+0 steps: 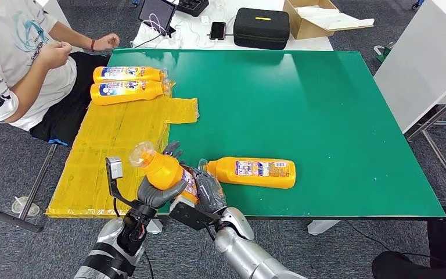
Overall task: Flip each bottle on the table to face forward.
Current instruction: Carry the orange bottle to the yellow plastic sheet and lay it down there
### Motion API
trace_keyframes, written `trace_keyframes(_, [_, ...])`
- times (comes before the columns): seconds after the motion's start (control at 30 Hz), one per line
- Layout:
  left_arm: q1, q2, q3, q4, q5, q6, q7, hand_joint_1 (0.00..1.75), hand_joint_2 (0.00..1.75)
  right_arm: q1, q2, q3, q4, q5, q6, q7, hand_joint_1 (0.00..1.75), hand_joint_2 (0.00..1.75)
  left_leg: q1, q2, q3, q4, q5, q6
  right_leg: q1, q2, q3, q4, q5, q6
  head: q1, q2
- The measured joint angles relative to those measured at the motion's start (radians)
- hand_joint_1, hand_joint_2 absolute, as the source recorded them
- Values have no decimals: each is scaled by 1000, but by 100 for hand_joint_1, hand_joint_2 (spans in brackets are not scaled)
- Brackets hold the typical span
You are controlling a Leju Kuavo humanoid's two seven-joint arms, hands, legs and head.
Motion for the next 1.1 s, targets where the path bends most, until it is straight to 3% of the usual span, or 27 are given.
trace_keyframes(0.57, [22, -16, 22, -56, -16, 34, -13, 175, 175, -11, 1, -2, 2, 2, 2, 8, 175, 175, 0, 1, 0, 0, 0, 0, 0, 0, 0, 0, 0, 0, 0, 0])
trace_keyframes(0.87, [29, -19, 25, -64, -20, 41, -14, 175, 175, -11, 2, -4, 2, 2, -2, 8, 166, 175, 0, 1, 0, 0, 0, 0, 0, 0, 0, 0, 0, 0, 0, 0])
trace_keyframes(0.93, [29, -20, 26, -64, -20, 41, -14, 175, 175, -11, 2, -4, 2, 3, -2, 8, 91, 175, 0, 1, 0, 0, 0, 0, 0, 0, 0, 0, 0, 0, 0, 0])
trace_keyframes(1.0, [29, -21, 28, -64, -21, 42, -14, 175, 175, -10, 2, -4, 2, 3, -3, 8, 8, 87, 0, 1, 0, 0, 0, 0, 0, 0, 0, 0, 0, 0, 0, 0])
trace_keyframes(1.07, [28, -22, 30, -66, -26, 48, -16, 175, 175, -8, 3, -4, 2, 6, -13, 9, 0, 0, 0, 1, 0, 0, 0, 0, 0, 0, 0, 0, 0, 0, 0, 0])
trace_keyframes(1.1, [27, -23, 31, -70, -32, 57, -19, 175, 175, -7, 3, -4, 2, 6, -21, 10, 0, 0, 0, 1, 0, 0, 0, 0, 0, 0, 0, 0, 0, 0, 0, 0])
